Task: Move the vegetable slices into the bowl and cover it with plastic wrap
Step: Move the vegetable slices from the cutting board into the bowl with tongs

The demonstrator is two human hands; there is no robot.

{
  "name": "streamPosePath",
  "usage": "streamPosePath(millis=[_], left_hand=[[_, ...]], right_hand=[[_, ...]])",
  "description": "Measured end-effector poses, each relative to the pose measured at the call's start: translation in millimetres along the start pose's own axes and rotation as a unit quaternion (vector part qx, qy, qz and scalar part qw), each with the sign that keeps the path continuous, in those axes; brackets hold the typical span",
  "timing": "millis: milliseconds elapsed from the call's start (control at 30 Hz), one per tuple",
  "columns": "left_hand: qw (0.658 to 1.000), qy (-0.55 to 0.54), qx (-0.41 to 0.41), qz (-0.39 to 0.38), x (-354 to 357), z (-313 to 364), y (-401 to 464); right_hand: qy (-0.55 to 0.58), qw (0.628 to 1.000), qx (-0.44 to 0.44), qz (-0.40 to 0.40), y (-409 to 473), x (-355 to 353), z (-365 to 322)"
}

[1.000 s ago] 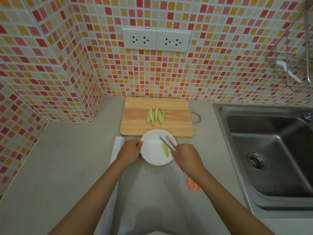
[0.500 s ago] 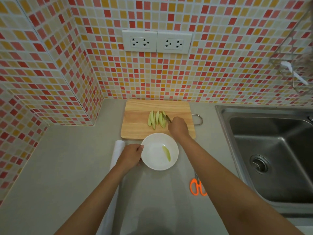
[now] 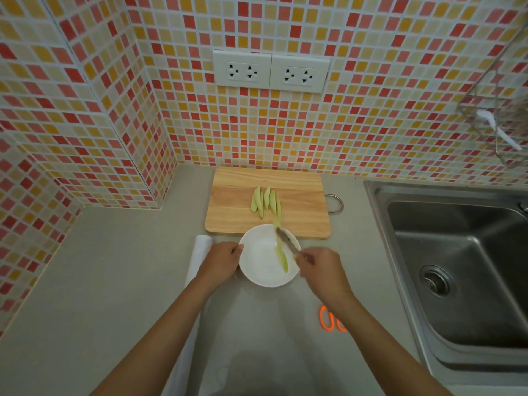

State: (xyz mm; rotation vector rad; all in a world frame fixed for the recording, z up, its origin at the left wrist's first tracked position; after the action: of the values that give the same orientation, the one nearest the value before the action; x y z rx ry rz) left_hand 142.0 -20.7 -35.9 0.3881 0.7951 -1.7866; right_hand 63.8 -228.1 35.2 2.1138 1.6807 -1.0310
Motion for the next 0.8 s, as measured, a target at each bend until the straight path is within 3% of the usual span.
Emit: streamPosePath(millis=[167, 400, 567, 800], left_hand=[[1.0, -0.001, -0.001, 0.002, -0.4, 0.0, 0.1], [1.0, -0.003, -0.001, 0.002, 0.3, -0.4, -1.0], [1.0, -0.004, -0.006, -0.003, 2.0, -3.0, 0.8], [1.0, 0.005, -0.003, -0.003, 2.2, -4.4, 2.0]], right_hand=[[-0.109, 0.991, 0.025, -0.069, -29.7, 25.7, 18.0], [-0.095, 0.994, -0.011, 0.048, 39.0, -8.8, -23.3], [-0.151, 0.988, 0.021, 0.028, 99.9, 13.3, -27.5], [-0.189, 0.982, 0.015, 0.019, 109.9, 19.5, -29.4]])
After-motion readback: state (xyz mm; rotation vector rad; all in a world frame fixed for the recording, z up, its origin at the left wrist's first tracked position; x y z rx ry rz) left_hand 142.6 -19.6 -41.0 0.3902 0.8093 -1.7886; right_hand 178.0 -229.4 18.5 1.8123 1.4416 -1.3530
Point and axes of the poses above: each hand's wrist, its own y-axis towards the middle knuckle, its own x-axis out of the palm, z = x × y, the point moved 9 cm from there along y, towards the middle knuckle, and after that the axes turned 1 degree about z, right-handed, at the moved point
